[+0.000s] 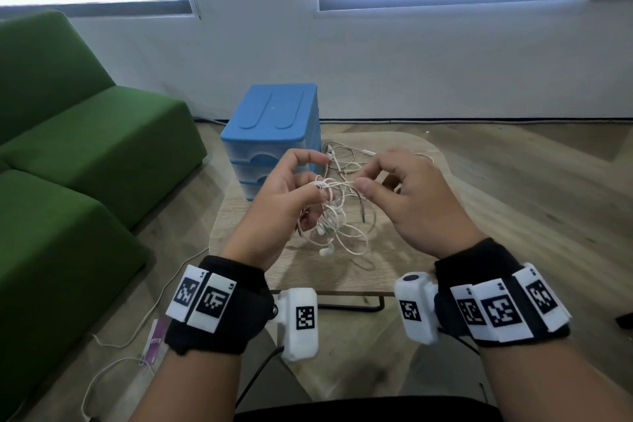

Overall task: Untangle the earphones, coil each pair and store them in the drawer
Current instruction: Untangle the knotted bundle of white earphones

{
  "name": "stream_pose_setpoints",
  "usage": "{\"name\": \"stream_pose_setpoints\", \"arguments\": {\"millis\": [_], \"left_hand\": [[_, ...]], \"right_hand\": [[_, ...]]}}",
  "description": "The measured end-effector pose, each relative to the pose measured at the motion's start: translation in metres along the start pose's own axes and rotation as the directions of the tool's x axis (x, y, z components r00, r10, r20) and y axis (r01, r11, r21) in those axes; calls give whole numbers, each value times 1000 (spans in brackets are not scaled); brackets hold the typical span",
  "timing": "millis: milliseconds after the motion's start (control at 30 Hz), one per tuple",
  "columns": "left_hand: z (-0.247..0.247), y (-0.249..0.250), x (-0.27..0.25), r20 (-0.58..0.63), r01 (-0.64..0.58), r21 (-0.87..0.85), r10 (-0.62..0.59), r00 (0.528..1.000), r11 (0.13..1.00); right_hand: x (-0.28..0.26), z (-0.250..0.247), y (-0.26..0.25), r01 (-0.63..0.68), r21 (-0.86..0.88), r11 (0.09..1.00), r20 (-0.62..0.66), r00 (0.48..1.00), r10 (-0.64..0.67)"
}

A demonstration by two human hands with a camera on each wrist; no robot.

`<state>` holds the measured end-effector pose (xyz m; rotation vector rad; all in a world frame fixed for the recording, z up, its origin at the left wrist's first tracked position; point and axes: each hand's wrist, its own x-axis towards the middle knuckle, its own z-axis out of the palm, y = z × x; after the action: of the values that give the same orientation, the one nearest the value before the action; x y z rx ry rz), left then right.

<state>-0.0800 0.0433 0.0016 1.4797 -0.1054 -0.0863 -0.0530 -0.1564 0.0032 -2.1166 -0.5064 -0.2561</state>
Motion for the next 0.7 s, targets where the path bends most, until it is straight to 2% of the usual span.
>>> {"name": "stream_pose_setpoints", "arguments": {"millis": [167, 300, 367, 533, 700], "left_hand": [[-1, -4, 2, -93, -9, 70, 15, 996, 998], [1, -3, 2, -98, -33, 88, 41, 994, 996], [2, -2, 2, -84, -46, 92, 54, 995, 995], [5, -1, 0, -47, -74, 96, 78, 996, 993], [4, 0, 0, -7, -93, 159, 95, 995, 983]], "right_hand": [[-5, -4, 4, -21, 106, 994, -7, 1000, 22], [-4, -5, 5, 15, 241, 970, 46, 999, -27], [-4, -3, 6, -6, 274, 962, 55, 998, -9], [-3, 7, 7, -55, 163, 985, 120, 992, 36], [-1, 8, 3, -81, 150, 985, 89, 994, 68]]}}
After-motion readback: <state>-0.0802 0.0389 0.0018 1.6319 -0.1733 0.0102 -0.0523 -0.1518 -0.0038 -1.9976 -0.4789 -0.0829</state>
